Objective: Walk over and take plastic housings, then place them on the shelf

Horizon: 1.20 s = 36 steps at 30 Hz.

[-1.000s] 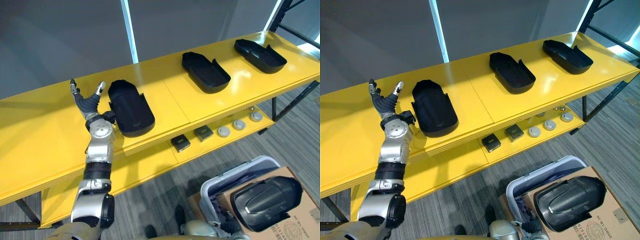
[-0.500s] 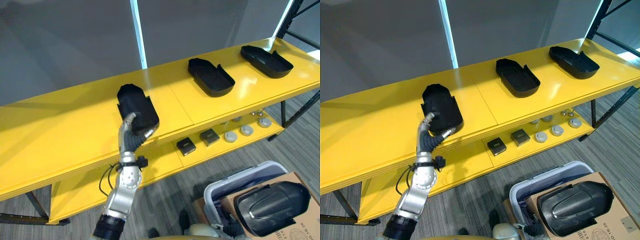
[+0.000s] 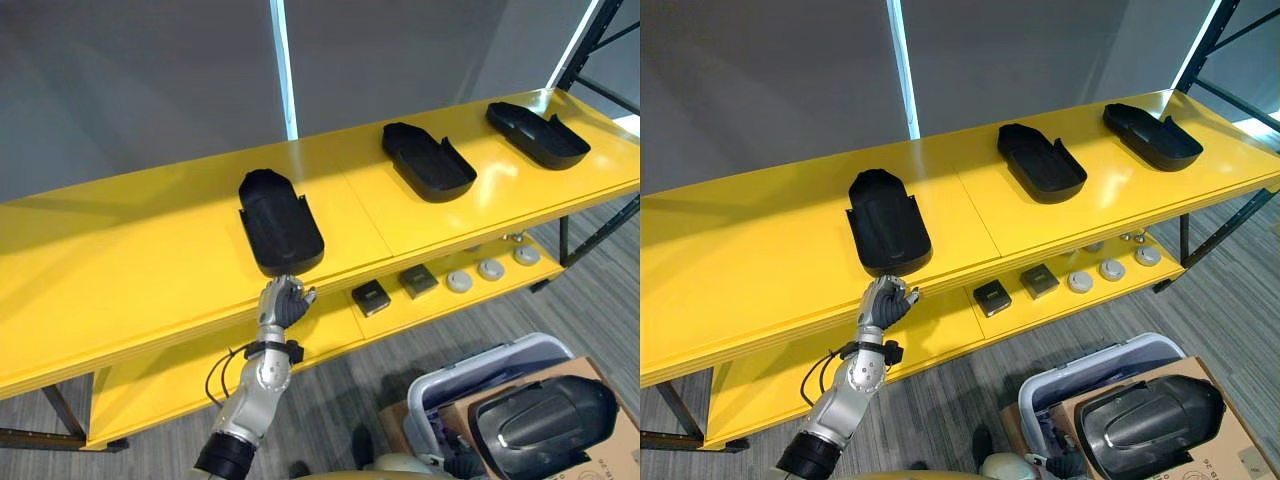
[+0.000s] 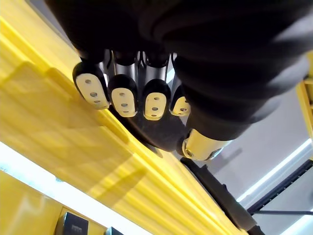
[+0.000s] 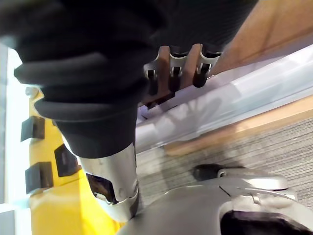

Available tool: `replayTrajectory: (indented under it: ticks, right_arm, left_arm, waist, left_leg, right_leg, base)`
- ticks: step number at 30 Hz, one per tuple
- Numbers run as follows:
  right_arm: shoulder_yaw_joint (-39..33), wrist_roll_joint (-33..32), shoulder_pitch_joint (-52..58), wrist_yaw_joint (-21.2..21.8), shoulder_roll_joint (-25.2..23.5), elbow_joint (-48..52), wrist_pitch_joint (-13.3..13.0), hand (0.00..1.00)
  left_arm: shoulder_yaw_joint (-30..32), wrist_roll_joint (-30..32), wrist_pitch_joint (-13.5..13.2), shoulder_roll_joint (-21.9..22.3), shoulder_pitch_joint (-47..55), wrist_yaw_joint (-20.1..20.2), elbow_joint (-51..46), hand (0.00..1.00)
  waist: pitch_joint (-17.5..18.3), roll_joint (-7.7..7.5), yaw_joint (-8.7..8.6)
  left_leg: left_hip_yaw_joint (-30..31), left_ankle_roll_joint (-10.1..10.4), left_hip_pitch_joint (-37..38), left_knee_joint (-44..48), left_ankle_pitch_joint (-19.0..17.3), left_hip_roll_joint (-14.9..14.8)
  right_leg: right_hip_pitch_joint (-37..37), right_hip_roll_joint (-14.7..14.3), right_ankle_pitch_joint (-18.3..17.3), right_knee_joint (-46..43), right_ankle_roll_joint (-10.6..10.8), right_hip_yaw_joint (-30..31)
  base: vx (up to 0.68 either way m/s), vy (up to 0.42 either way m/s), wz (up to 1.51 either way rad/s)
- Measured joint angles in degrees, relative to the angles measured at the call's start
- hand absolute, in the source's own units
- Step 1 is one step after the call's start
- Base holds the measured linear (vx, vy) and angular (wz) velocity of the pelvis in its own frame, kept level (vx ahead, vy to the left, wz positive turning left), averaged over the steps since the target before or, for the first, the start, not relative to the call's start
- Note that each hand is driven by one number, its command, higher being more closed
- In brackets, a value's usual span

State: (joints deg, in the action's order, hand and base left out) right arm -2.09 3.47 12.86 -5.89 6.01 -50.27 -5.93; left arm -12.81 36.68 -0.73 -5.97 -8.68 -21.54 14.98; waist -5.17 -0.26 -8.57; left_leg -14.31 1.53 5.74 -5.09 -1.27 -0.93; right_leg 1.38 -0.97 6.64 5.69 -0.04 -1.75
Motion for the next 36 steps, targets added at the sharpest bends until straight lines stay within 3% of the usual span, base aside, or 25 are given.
replayTrajectory:
  ticks: [14, 21, 36]
  right_arm:
    - [-0.1, 0.13, -0.02, -0.18, -0.1, 0.26, -0.01, 0.0]
    - [-0.29, 0.14, -0.1, -0.18, -0.36, 1.17, 0.03, 0.0]
    - [-0.4, 0.64, 0.02, -0.15, -0.47, 1.53, 0.05, 0.0]
  left_arm:
    - [2.09, -0.16, 1.73, 0.13, -6.29, -1.05, 2.38, 1.0]
    - [4.71, -1.26, 4.0, -0.03, -8.95, -1.05, 6.59, 1.0]
    - [6.01, -2.49, 4.32, -0.04, -10.46, -1.04, 7.1, 1.0]
  waist:
    - [-0.34, -0.09, -0.38]
    - [-0.8, -0.05, -1.69]
    - [-0.84, -0.02, -1.72]
  left_leg:
    - [-0.53, 0.18, -0.84, 0.08, -0.32, -0.04]
    - [-1.45, 0.19, -0.45, -0.04, -0.33, -0.09]
    - [-1.56, 0.04, 0.23, -0.09, -0.24, -0.1]
  right_leg:
    - [0.95, -0.04, -0.02, 0.18, 0.05, 0.43]
    - [0.9, -0.17, 0.13, 0.01, -0.16, 1.18]
    - [0.33, -0.26, 0.16, 0.0, -0.2, 1.46]
  base:
    - [-0.04, -0.001, -0.02]
    - [-0.01, 0.007, -0.05]
    - [-0.01, 0.005, -0.01]
